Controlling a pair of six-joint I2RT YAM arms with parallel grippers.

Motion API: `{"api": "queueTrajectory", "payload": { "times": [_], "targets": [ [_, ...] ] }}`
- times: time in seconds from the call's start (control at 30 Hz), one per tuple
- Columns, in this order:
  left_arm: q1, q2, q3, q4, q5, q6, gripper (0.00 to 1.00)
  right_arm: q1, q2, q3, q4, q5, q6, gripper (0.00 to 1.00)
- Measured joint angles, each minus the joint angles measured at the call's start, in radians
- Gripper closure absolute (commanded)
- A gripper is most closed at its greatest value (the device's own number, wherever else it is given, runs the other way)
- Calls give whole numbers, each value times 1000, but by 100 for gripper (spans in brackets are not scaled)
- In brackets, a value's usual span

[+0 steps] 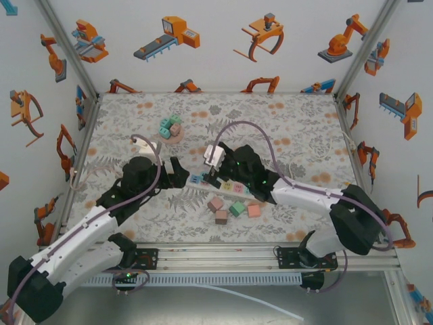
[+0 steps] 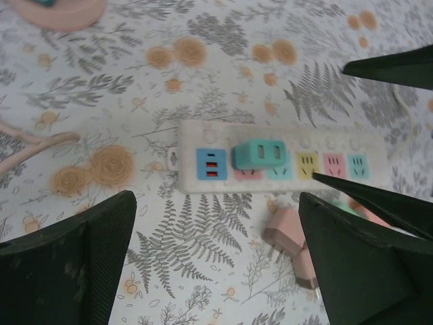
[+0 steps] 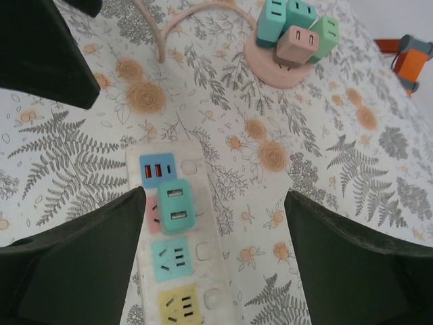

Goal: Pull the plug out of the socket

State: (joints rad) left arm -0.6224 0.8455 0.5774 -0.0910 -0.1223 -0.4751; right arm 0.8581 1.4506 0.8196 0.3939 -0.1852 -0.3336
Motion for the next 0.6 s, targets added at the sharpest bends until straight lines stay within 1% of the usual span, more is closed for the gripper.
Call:
{"api": "queueTrajectory", "payload": {
  "times": [0.1, 0.27, 0.47, 0.6],
  "targets": [
    [63, 73, 23, -20, 11, -77, 3, -6, 60, 117, -119, -6, 38, 27],
    [114, 196, 64, -29, 61, -146, 3, -11, 174, 262, -308, -17, 78, 29],
    [156, 312, 70, -12, 110, -170, 0, -12, 272, 307, -413, -39, 99, 34],
    [163, 380, 72, 9, 140, -174, 7, -12, 314, 311, -429, -46, 99, 42]
  ]
}}
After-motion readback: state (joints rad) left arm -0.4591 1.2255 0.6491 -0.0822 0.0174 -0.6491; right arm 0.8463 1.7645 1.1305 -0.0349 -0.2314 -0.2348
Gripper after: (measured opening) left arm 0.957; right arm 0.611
